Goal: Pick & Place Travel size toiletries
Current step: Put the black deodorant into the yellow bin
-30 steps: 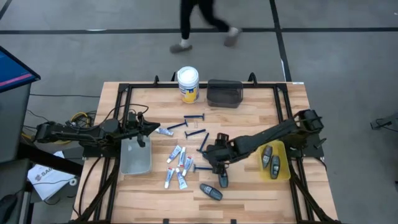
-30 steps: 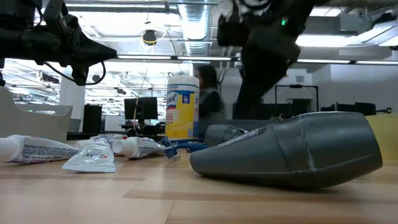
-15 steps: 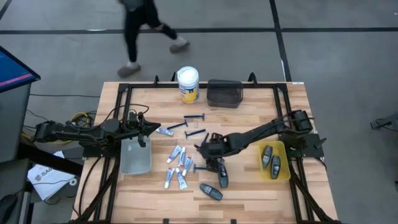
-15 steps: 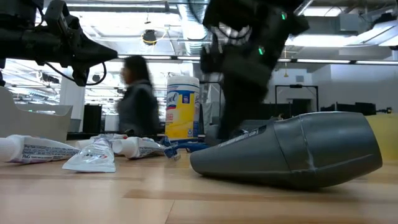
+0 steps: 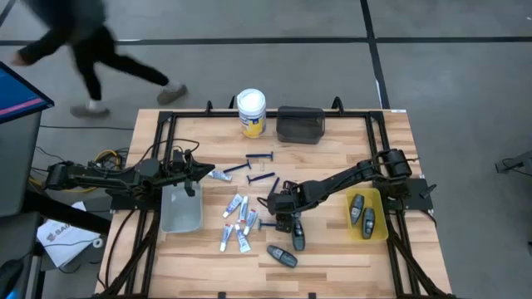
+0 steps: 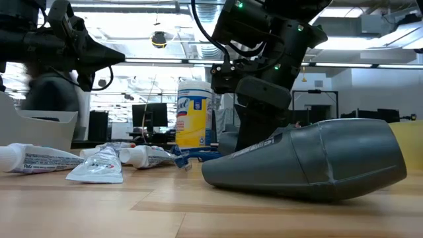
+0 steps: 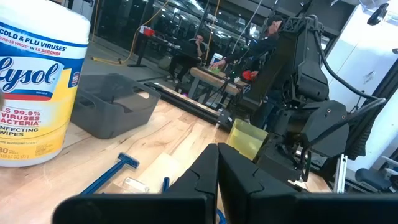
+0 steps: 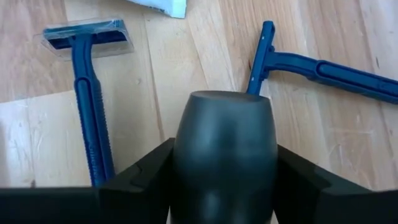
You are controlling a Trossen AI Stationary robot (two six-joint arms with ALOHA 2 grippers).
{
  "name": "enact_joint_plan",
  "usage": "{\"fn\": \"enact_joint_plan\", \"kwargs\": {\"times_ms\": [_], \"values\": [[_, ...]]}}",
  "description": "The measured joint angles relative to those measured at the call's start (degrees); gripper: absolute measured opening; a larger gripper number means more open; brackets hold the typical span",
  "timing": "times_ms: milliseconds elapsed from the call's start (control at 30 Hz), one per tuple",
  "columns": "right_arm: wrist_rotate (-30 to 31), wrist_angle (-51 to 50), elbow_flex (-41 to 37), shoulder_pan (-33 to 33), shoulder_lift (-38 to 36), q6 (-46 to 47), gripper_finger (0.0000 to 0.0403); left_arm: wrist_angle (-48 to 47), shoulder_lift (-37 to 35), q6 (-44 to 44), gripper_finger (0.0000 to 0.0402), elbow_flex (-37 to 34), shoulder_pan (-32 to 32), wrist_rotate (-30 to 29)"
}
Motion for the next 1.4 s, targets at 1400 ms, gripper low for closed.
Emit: {"fn": "enact_joint_plan", "kwargs": {"times_ms": [1400], "values": [[13.1, -63.7, -8.1, 42.1, -25.1, 107.7, 0.0195, 1.4, 1.1, 0.0, 0.0000, 0.0, 0.0, 0.0]]}}
